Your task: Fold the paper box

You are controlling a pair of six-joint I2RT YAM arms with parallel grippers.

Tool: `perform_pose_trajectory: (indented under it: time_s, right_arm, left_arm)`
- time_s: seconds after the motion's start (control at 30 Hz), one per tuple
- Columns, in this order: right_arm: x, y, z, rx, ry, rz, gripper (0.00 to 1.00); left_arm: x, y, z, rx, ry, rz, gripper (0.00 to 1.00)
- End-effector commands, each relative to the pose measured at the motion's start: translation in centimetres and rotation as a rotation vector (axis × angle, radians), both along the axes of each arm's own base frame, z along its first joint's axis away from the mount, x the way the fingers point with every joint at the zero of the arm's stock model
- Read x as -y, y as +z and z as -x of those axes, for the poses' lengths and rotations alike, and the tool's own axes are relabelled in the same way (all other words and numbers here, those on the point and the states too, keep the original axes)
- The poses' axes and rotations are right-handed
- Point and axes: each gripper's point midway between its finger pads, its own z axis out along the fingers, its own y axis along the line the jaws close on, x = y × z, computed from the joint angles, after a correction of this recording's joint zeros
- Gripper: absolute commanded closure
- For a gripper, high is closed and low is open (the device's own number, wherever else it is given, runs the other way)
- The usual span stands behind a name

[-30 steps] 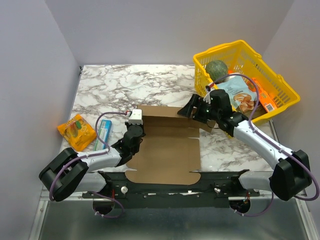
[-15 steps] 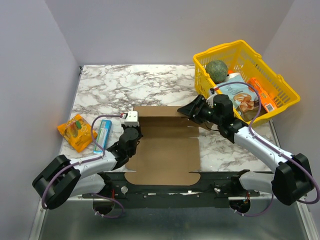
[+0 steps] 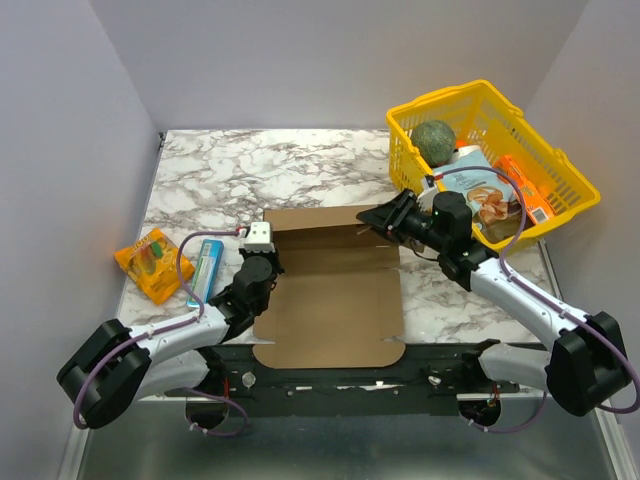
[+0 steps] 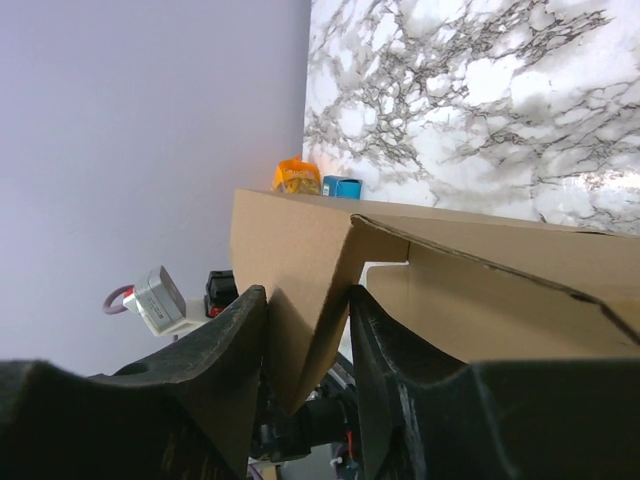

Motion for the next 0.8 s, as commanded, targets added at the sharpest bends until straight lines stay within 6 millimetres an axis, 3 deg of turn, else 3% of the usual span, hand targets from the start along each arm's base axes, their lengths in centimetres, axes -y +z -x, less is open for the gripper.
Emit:
perform_pose_trajectory:
  time_s: [0.0,0.3,0.53,0.63,0.67,0.73,0.77]
  right_arm:
    - [-0.4,3.1,0.6,0.067,0.022,-0.089,0.59]
    - [-0.2,3.1,0.4,0.069,0.009,-0.086,0.84]
    - [-0.2,3.0,0.4,0.074,0.004,-0.083,0.96]
    - [0.0,3.3,0.3,0.104,0.003,-0.057,0.90]
    - [0.1,3.3,0.4,0.104,0.003,-0.038,0.74]
    - [0.9,3.4,0.3,0.148,-0.019,0.019,0.60]
    - [1.3,2.8,0.6,0.141,-0.026,0.055,0.44]
  left_arm:
    - [1.3,0.5,0.4,0.009,-0.069,0.050,1.00]
    - [1.6,0.6,0.5,0.008,-0.081,0.057,1.00]
    - [1.6,0.8,0.5,0.011,-0.084,0.057,1.00]
    - [1.6,0.7,0.4,0.004,-0.082,0.045,1.00]
    - [1.5,0.8,0.3,-0.003,-0.076,0.029,1.00]
    - [1.4,0.5,-0.1,-0.026,-0.067,-0.005,1.00]
    - [1.4,0.7,-0.4,-0.048,-0.067,-0.025,1.00]
